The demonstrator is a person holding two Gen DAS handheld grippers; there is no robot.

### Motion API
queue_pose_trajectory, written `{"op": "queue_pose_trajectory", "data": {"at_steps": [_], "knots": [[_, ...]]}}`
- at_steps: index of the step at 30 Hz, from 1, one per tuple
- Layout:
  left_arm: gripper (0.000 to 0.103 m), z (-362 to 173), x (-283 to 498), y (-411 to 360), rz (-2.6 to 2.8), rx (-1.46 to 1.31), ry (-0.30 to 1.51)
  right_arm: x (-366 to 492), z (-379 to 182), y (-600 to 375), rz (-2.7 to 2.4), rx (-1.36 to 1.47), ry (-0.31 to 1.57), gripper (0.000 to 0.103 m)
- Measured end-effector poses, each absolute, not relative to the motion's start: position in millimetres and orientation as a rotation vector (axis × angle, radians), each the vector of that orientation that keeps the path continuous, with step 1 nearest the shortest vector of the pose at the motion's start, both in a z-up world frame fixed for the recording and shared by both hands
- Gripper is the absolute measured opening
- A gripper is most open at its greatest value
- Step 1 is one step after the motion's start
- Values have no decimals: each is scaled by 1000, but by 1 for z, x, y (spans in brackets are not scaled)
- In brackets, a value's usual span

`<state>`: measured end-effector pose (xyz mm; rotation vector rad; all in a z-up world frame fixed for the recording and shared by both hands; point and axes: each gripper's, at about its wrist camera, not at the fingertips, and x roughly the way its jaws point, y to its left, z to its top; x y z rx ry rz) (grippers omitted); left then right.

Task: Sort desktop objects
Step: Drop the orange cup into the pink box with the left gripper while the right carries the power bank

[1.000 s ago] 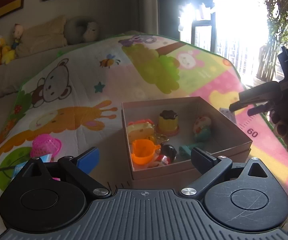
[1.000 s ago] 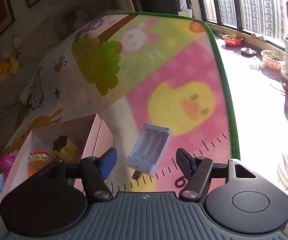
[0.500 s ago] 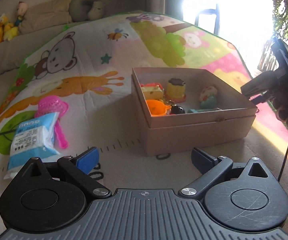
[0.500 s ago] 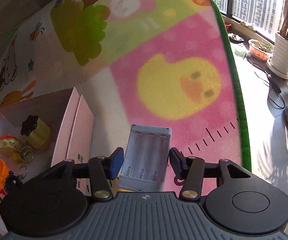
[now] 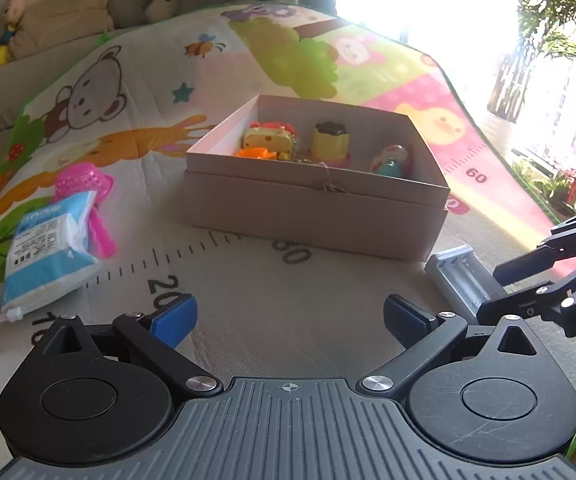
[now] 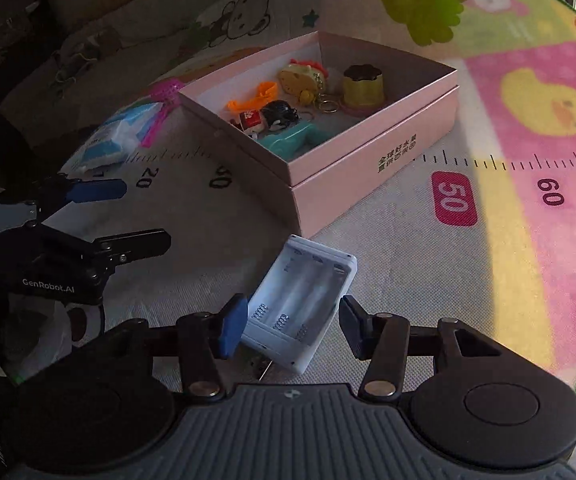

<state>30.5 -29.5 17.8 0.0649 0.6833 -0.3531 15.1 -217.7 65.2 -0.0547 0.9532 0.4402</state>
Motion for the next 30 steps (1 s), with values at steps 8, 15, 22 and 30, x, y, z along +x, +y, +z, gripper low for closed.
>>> {"op": "queue_pose_trajectory", "data": {"at_steps": [8, 15, 22, 30], "knots": [[102, 38, 63, -36, -315, 52, 627, 22, 71, -201, 368, -155, 810, 61], [103, 40, 69, -23, -267, 47, 616, 82, 92, -233, 280, 229, 779, 75], [103, 21, 75, -24, -270, 34, 674, 151, 85, -216, 171, 81, 694, 46], [103, 21, 101, -22, -210, 59, 641, 139, 94, -231, 191, 28, 668, 45]]}}
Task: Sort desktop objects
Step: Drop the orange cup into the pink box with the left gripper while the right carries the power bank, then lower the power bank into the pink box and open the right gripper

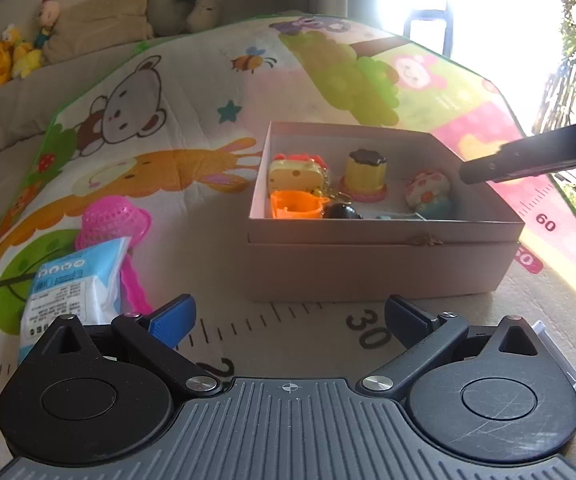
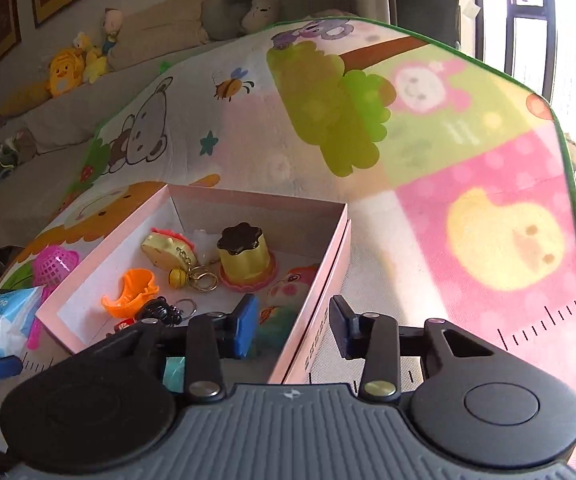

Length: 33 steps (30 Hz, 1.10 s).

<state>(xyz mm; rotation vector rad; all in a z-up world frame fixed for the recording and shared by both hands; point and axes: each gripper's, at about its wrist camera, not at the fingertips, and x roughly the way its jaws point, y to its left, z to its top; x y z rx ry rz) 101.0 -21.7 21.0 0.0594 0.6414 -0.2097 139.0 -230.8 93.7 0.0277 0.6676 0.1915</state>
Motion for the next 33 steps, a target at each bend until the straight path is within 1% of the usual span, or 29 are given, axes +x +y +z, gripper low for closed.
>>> {"op": "queue_pose_trajectory", "data": {"at_steps": [1, 2, 3, 4, 5, 6, 7, 10, 13, 18, 19, 20, 22, 23, 27, 29, 33], "knots": [[103, 20, 109, -22, -202, 65, 641, 123, 99, -233, 208, 6, 650, 52], [103, 19, 116, -23, -202, 66, 637, 109, 102, -235, 225, -9, 644, 56], [103, 18, 122, -24, -210, 63, 630, 96, 105, -239, 246, -17, 646, 62], [103, 18, 126, -25, -225, 56, 624, 83, 106, -242, 270, -17, 657, 67], [103, 18, 130, -27, -266, 45, 630, 72, 106, -245, 296, -14, 678, 71], [103, 18, 132, -29, -289, 35, 628, 60, 104, -246, 320, -13, 699, 77], [103, 18, 131, -33, -312, 32, 621, 48, 100, -246, 343, -20, 718, 80], [103, 21, 124, -48, -328, 58, 597, 18, 85, -235, 385, -72, 771, 81], [103, 25, 119, -55, -395, 35, 614, 2, 68, -217, 413, -118, 799, 81], [103, 33, 102, -65, -353, 108, 618, 11, 49, -196, 370, -170, 833, 80], [103, 35, 98, -65, -327, 120, 622, 13, 46, -194, 366, -163, 845, 77], [103, 37, 96, -63, -305, 128, 626, 13, 48, -193, 371, -159, 839, 76], [103, 39, 89, -58, -255, 143, 637, 11, 52, -190, 392, -172, 841, 50], [103, 39, 86, -54, -232, 145, 643, 10, 54, -189, 399, -172, 845, 47], [103, 38, 63, -28, -188, 93, 660, -1, 76, -190, 436, -170, 812, 47], [103, 34, 50, -11, -176, 54, 678, -4, 101, -196, 451, -143, 758, 47], [103, 26, 36, 11, -140, 16, 714, 11, 169, -207, 421, -133, 582, 47]]}}
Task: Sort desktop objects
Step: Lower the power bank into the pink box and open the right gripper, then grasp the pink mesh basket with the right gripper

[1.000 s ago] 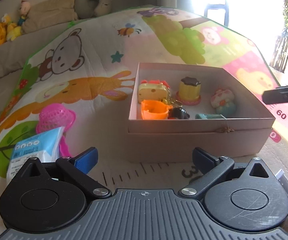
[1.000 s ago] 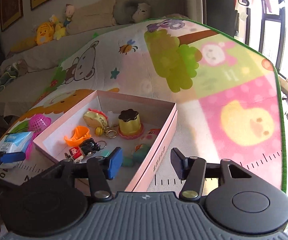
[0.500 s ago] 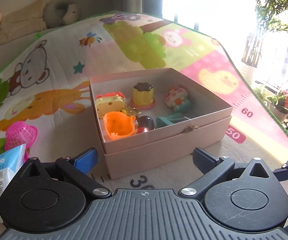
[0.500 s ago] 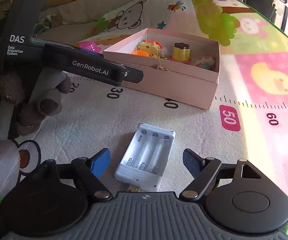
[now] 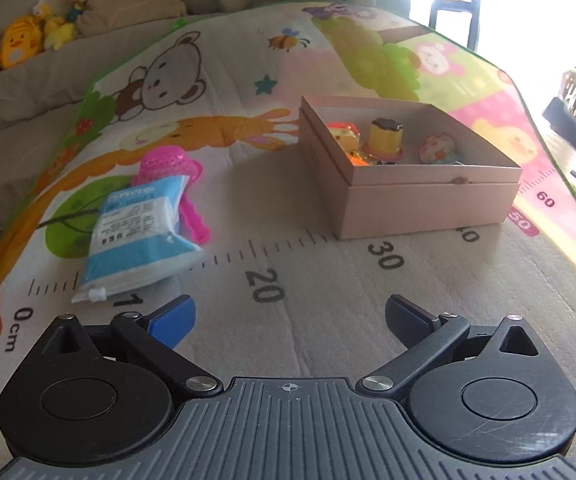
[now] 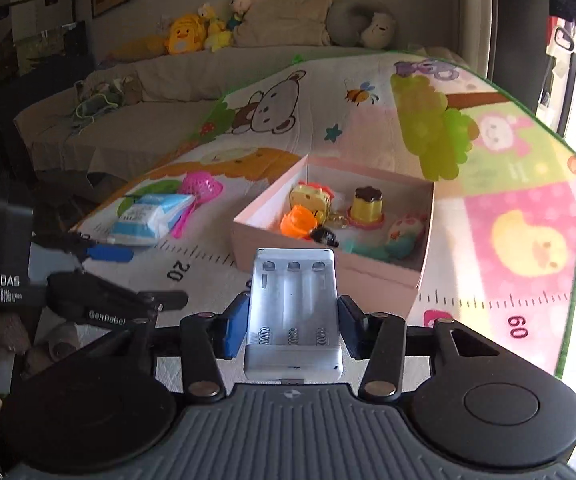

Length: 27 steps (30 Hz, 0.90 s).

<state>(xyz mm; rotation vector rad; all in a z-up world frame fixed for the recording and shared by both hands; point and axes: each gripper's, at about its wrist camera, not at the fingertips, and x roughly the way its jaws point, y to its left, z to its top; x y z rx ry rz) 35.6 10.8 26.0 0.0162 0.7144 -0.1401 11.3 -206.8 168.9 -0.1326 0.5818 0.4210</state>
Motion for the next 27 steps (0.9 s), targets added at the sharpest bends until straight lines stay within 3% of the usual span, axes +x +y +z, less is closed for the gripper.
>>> {"op": "queue_pose_trajectory", "data": {"at_steps": [5, 6, 7, 15, 19, 27], "knots": [[103, 26, 32, 25, -96, -10, 708, 81, 203, -198, 325, -155, 501, 50], [103, 28, 31, 27, -83, -12, 697, 92, 203, -195, 303, -159, 502, 62], [103, 30, 30, 31, -62, -13, 679, 105, 199, -191, 275, -153, 512, 67], [103, 34, 67, 63, 128, 11, 618, 128, 166, -128, 465, -109, 641, 68], [103, 26, 85, 81, 168, -3, 644, 151, 153, -75, 570, -72, 723, 81], [103, 22, 80, 104, 147, -67, 656, 230, 94, 29, 584, -21, 933, 83]]}}
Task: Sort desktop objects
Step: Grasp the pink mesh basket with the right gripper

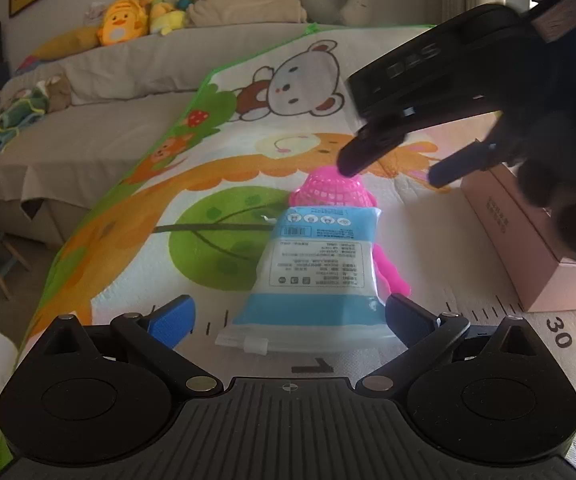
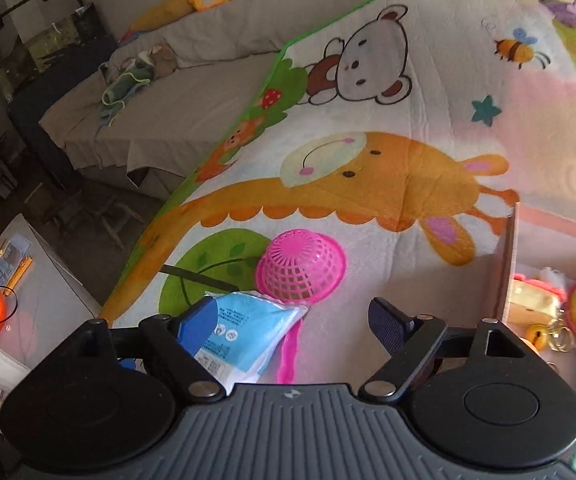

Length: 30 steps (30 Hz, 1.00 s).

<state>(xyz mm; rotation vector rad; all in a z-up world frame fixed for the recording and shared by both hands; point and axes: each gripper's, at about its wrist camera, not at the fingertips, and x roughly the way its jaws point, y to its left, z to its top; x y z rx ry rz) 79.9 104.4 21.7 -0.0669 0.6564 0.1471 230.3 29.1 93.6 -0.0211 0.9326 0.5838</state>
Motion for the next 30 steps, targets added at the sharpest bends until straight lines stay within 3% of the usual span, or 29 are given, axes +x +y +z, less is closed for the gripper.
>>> {"op": "queue_pose_trajectory", "data": {"at_steps": [6, 9, 12, 19, 25, 30], "knots": [[103, 25, 75, 109, 134, -70, 655, 263, 54, 70, 518, -77, 989, 84], [103, 24, 74, 110, 113, -73, 657, 260, 51, 74, 526, -125, 969, 72], [103, 22, 78, 107, 90, -65, 665, 248, 53, 68, 575, -154, 982, 72], [103, 24, 61, 77, -60, 4, 675, 187, 68, 31, 715, -169, 984, 72], [103, 18, 33, 50, -173, 22, 717, 118, 88, -9, 716, -252, 833, 72], [103, 15, 16, 31, -262, 36, 742, 84, 92, -74, 649, -151, 837, 72]]}}
